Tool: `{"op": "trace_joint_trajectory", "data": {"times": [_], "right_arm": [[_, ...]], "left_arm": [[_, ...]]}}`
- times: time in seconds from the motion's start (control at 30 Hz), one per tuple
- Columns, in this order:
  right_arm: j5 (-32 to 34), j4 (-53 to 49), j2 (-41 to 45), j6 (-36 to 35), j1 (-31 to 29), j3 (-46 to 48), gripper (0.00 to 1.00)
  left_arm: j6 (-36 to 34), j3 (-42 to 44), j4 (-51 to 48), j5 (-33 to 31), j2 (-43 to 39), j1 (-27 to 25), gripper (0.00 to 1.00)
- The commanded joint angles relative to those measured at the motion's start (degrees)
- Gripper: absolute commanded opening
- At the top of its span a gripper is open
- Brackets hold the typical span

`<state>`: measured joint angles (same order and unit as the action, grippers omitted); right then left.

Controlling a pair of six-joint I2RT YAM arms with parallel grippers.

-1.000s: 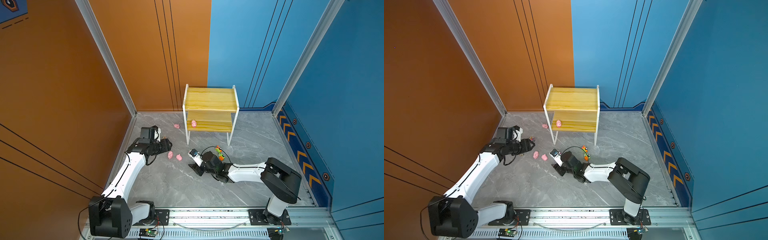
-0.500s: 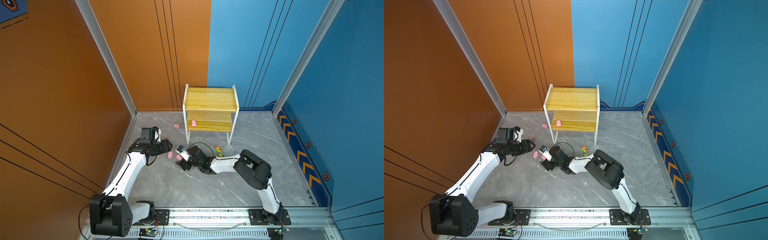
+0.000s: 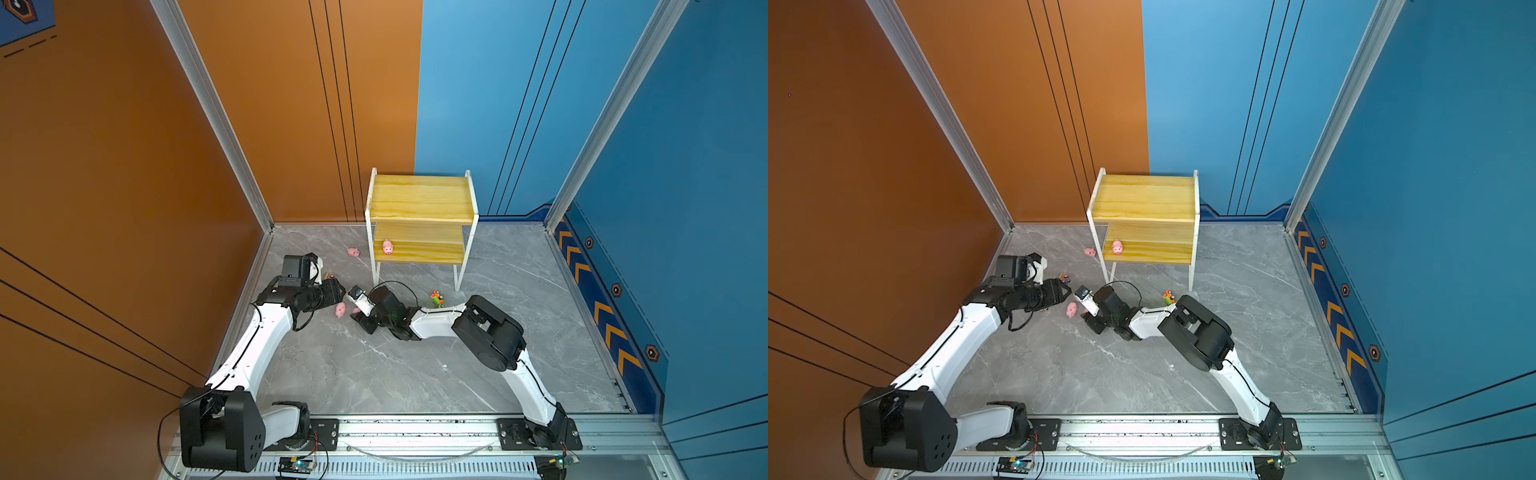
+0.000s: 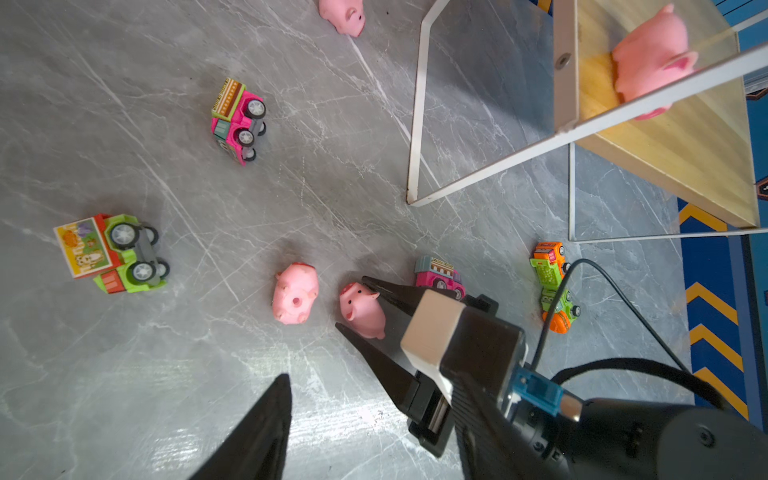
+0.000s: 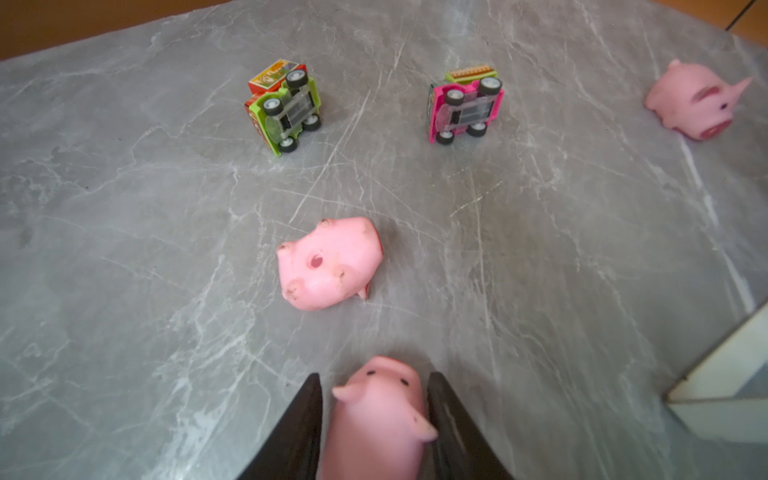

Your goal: Place and organize the plastic toys onto the shelf

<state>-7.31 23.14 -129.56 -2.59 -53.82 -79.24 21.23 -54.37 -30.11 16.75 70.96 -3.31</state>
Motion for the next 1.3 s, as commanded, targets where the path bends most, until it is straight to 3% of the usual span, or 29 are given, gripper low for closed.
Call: {"op": "trace_joint_trajectory", "data": {"times": [0.0, 0.1, 0.5, 0.63, 0.87, 1.03, 1.27], "right_arm": [[-1.3, -0.6, 1.2, 0.6, 0.2, 0.6, 0.35], [-2.1, -0.3, 4.8, 0.7, 0.2, 4.0, 0.27], [1.6, 0.4, 29.4, 0.8, 0.8, 31.0, 0.28], [1.5, 0.5, 29.8, 0.5, 1.4, 34.1, 0.28], [0.4, 0.4, 24.9, -0.6, 0.6, 31.8, 0.28], [-0.5, -2.8, 25.0, -2.2, 0.8, 31.4, 0.35], [-0.4, -4.7, 27.9, -2.7, 0.8, 33.0, 0.58]], "left_arm": [[-0.2, 0.6, 0.6, 1.0, 0.1, 0.6, 0.63], [-0.2, 0.5, 0.6, 1.3, 0.3, 0.6, 0.63], [0.0, 0.8, 1.0, 1.9, 0.8, -0.2, 0.63], [0.1, 0.6, 1.2, 2.0, 1.2, -0.4, 0.63], [-0.1, 0.9, 1.3, 0.8, 0.9, -0.9, 0.62], [-0.2, 1.1, 1.3, 0.2, 0.6, -1.0, 0.62], [-0.2, 0.8, 1.3, 0.7, 1.0, -1.0, 0.62]]}}
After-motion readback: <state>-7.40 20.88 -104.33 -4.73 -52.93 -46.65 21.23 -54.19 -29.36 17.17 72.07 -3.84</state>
